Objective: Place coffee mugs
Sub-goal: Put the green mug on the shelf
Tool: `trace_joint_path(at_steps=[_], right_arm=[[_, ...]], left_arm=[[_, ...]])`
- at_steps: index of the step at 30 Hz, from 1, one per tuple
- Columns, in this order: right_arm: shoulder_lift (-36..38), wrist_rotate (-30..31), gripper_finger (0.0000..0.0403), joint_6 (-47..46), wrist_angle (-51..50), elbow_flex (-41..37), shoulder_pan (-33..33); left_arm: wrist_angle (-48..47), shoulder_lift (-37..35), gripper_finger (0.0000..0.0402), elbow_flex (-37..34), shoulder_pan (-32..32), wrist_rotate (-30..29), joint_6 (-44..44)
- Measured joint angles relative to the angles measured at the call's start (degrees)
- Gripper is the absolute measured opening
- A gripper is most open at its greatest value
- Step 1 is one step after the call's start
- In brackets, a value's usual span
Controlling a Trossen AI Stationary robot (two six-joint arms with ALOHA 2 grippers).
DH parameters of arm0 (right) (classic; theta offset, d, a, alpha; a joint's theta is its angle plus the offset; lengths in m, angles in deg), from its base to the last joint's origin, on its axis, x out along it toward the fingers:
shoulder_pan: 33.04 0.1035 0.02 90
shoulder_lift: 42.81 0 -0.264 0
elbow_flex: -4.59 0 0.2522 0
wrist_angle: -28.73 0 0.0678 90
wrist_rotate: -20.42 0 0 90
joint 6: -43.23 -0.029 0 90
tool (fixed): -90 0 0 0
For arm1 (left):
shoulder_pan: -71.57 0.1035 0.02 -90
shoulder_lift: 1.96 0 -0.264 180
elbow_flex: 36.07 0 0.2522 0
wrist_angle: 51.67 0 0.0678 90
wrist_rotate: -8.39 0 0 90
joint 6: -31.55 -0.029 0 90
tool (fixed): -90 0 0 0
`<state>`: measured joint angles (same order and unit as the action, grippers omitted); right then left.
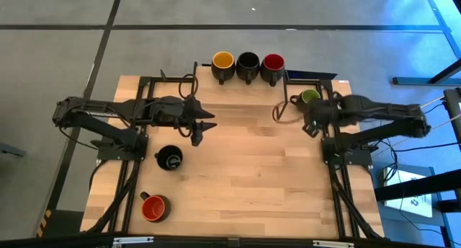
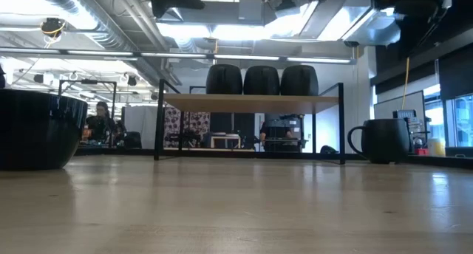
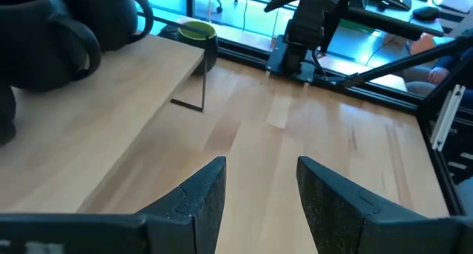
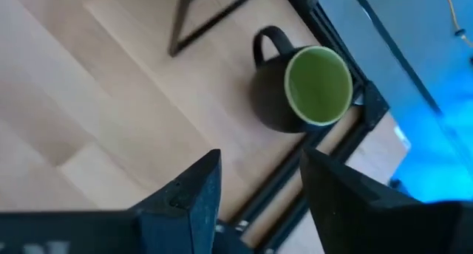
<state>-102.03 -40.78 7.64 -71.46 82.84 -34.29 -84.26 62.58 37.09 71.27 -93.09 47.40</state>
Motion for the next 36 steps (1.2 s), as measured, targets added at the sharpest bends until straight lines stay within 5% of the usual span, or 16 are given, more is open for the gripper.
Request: trace_joint_path(at_steps=[7,16,26,36], right_arm=[[-1.44,-5.73,0.017,25.1,9.02,-0.07,-17.84],[-6.06,-16.3,0.017,36.29,12.06,-0.09,-32.59],[-11.65,-16.46,0.0177,40.64,13.13,-0.09,-38.28],[-16.33,-13.97,0.0252,40.58,15.41,-1.93,-38.28]], left_arm=[[-0.03,0.0,0.0161,0.0,0.29,0.17,0.06],[-0.04,0.02,0.0161,0.0,0.29,0.48,0.11],[-0.02,0.02,0.0161,0.0,0.29,0.48,0.55],[-0.02,0.02,0.0161,0.0,0.29,1.53,2.04]])
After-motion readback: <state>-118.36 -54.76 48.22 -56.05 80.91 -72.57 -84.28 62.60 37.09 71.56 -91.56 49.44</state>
